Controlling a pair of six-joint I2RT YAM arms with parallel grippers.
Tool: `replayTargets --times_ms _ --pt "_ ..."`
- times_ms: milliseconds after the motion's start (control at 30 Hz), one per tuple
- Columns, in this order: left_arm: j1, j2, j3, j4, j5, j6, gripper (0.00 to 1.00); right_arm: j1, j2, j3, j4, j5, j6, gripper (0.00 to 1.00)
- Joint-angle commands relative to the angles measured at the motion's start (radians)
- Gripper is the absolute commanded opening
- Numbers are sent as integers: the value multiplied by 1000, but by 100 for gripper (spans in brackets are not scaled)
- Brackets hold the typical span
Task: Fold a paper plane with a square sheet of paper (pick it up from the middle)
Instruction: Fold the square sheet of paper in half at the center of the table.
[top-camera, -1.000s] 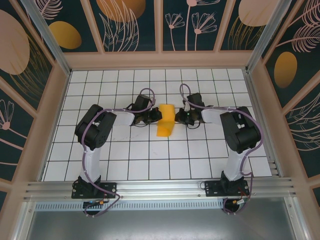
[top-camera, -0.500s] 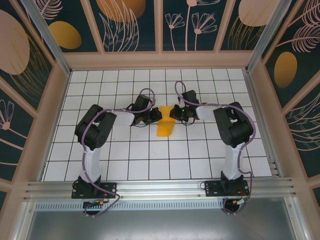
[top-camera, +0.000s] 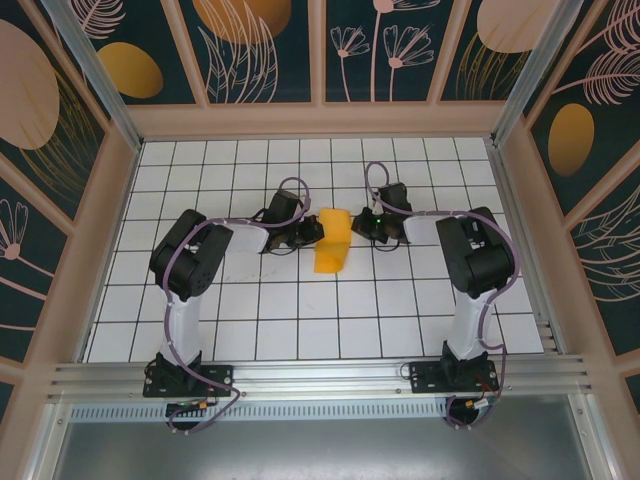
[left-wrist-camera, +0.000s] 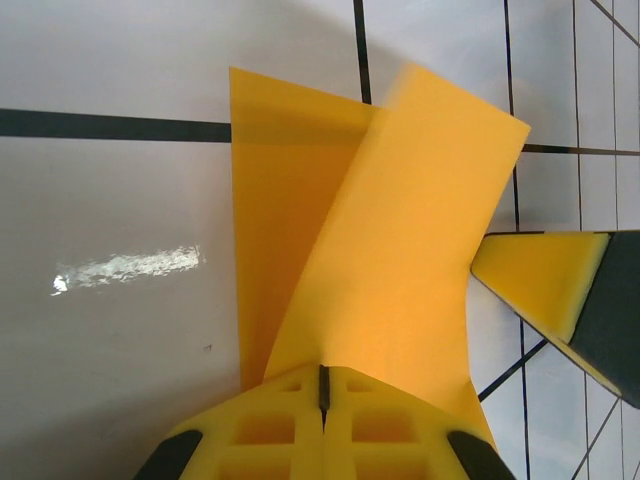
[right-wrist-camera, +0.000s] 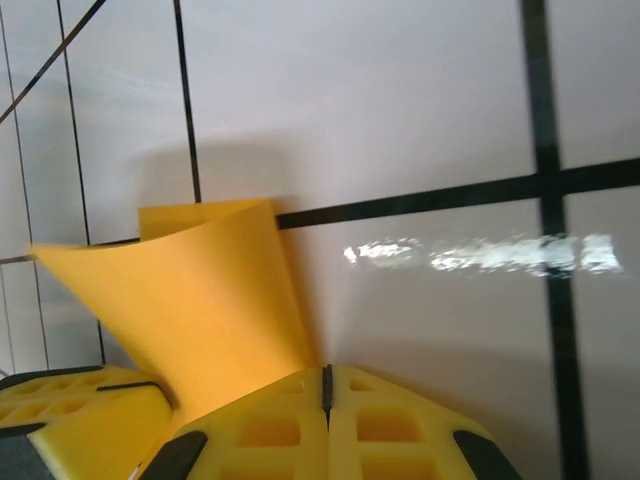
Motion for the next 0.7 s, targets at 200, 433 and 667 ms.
replayTargets --times_ms 200,433,667 --pt "9 128 -71 -217 -167 27 2 48 16 65 76 -13 35 5" --pt "10 124 -72 -216 -170 27 2 31 -47 57 15 156 28 5" --pt "10 121 -72 -214 -167 29 2 34 -139 16 50 132 -17 7"
